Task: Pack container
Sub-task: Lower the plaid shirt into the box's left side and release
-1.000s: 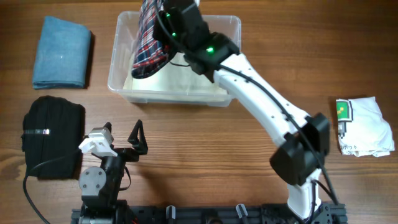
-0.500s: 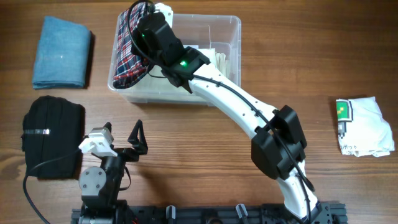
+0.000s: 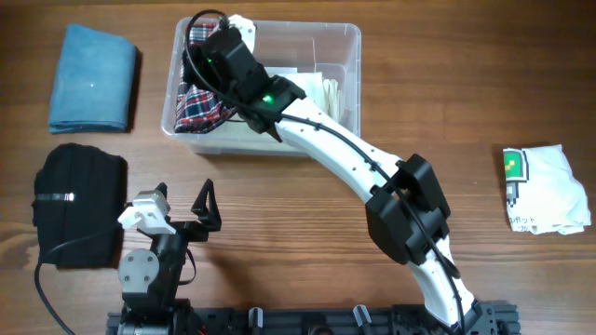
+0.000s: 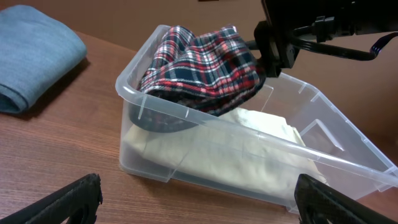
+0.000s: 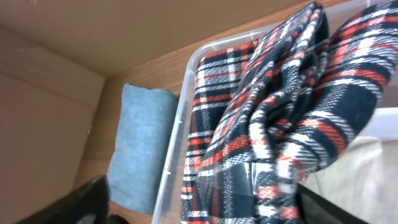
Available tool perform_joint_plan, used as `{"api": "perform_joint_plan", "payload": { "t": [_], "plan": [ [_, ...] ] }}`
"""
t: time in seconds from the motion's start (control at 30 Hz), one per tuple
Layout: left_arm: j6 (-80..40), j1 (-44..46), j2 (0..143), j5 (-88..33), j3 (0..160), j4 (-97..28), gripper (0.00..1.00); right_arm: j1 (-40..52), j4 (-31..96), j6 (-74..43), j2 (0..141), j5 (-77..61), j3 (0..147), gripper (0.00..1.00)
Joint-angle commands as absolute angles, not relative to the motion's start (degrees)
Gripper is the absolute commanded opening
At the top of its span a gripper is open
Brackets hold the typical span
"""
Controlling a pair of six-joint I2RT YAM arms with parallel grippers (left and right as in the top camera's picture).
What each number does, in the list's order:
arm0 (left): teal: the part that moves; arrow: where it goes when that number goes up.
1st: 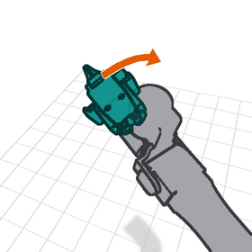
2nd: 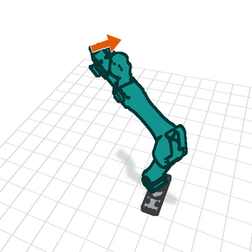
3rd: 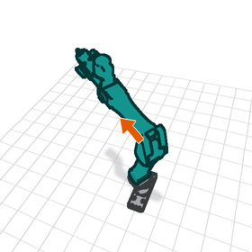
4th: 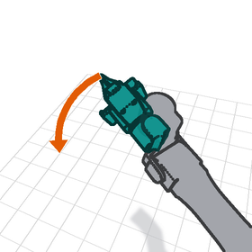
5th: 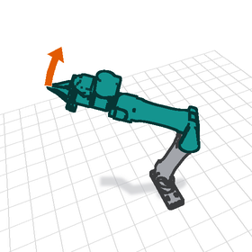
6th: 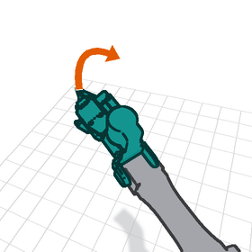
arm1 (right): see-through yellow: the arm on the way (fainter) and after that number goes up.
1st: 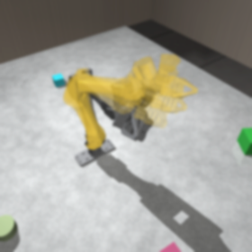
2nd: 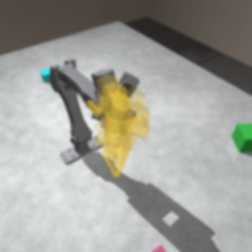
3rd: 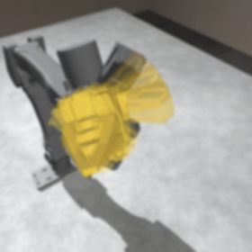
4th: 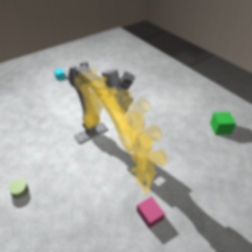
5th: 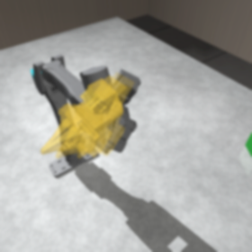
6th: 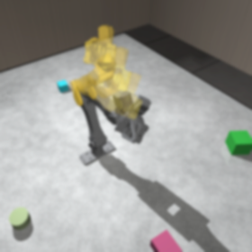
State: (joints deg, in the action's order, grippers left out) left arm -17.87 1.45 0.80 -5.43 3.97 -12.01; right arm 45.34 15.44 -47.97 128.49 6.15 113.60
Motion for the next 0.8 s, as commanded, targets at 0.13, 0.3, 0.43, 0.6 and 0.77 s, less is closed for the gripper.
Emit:
{"api": "perform_joint_plan", "payload": {
  "t": [0.13,0.3,0.43,0.6,0.77],
  "plan": [
    [-17.0,1.7,0.3,-5.1,3.6,-11.9,1.0,45.8,14.9,-43.7,129.1,2.5,113.9,0.99],
    [-16.9,1.7,0.3,-5.1,3.6,-11.9,1.0,45.7,18.2,-31.2,124.6,9.1,113.9,1.0],
    [-16.9,1.7,0.3,-5.1,3.6,-11.9,1.0,45.7,26.0,-19.9,123.3,16.6,113.9,1.0],
    [-16.9,1.7,0.3,-5.1,3.6,-11.8,1.0,45.6,30.5,-13.0,123.3,22.9,113.9,1.0],
    [-16.9,1.7,0.3,-5.1,3.6,-11.9,1.0,43.0,32.6,-13.7,123.3,22.0,113.9,0.98]
  ]
}}
